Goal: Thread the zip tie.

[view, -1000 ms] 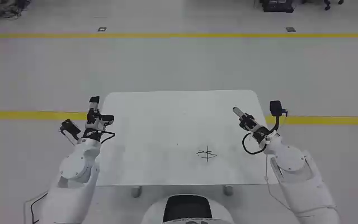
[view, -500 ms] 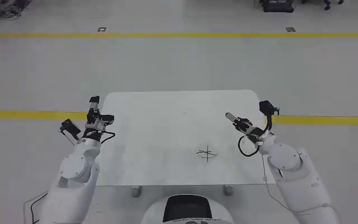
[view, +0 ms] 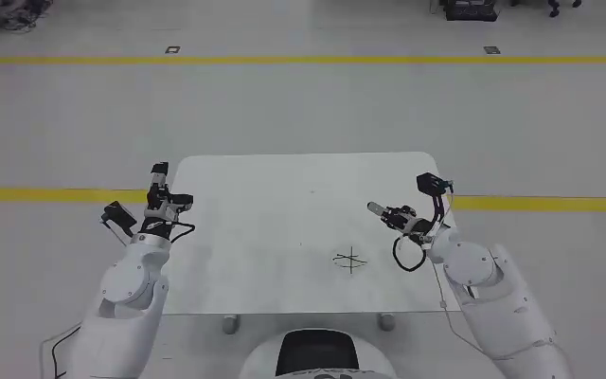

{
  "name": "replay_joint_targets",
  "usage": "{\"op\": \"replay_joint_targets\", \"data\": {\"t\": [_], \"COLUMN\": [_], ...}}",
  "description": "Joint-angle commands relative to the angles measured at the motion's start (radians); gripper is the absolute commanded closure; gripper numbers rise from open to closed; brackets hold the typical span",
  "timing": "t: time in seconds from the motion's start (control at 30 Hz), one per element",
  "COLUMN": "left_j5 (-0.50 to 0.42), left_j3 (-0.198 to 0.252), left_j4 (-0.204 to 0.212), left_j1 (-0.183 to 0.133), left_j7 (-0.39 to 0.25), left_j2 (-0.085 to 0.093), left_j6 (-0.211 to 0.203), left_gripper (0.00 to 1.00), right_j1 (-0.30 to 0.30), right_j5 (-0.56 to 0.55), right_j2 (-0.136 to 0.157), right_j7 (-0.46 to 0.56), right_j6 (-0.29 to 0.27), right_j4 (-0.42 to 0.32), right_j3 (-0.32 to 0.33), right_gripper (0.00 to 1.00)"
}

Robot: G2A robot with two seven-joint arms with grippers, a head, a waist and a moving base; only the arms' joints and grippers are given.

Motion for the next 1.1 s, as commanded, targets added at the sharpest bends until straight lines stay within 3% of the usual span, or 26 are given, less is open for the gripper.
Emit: {"op": "replay_joint_targets", "data": {"t": [0.0,0.2,0.47,0.83,1.07], "left_j5": [0.0,0.0,0.0,0.0,0.0], "left_j3": [0.0,0.0,0.0,0.0,0.0], "left_j4": [0.0,0.0,0.0,0.0,0.0], "left_j1": [0.0,0.0,0.0,0.0,0.0], "left_j7": [0.0,0.0,0.0,0.0,0.0], "left_j2": [0.0,0.0,0.0,0.0,0.0], "left_j6": [0.0,0.0,0.0,0.0,0.0], "left_gripper": [0.0,0.0,0.0,0.0,0.0], "right_j1": [0.026,0.098,0.098,0.17,0.186], "right_j5": [-0.066,-0.215,-0.215,-0.378,-0.445], "right_j2": [0.0,0.0,0.0,0.012,0.008], "right_j7": [0.039,0.162,0.162,0.306,0.309], "right_j6": [0.017,0.034,0.034,-0.194,-0.241], "right_j4": [0.007,0.048,0.048,0.066,0.086], "right_j3": [-0.027,-0.122,-0.122,-0.189,-0.249], "right_gripper": [0.0,0.0,0.0,0.0,0.0]}}
